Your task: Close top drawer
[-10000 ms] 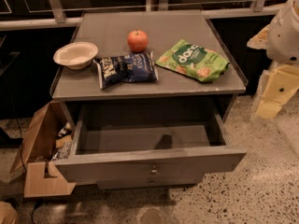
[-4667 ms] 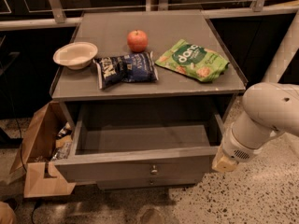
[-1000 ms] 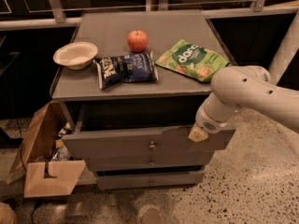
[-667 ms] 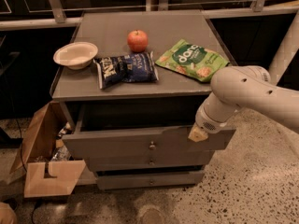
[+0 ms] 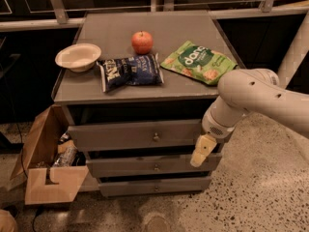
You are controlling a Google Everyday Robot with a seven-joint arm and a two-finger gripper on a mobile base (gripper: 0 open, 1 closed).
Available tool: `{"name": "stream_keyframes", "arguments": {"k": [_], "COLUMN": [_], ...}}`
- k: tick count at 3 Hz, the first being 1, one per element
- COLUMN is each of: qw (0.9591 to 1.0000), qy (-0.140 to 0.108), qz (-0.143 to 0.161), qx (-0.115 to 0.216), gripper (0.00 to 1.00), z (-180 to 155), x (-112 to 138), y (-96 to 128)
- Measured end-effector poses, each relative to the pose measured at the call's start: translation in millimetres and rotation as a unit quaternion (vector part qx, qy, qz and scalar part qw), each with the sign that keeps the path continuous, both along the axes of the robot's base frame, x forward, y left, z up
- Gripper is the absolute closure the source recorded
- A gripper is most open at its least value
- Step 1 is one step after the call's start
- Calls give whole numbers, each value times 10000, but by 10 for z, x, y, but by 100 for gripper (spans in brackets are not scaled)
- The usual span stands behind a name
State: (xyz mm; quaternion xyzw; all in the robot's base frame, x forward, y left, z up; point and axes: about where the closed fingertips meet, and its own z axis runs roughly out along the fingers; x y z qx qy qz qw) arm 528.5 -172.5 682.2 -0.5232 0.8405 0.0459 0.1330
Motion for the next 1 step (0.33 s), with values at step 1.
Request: {"name": "stream_keyframes", "arguments": {"k": [1], "qw": [10000], "qy": [0], "qz": [0], "qx": [0], "gripper": [0], "z": [0], "x": [0], "y": [0]}}
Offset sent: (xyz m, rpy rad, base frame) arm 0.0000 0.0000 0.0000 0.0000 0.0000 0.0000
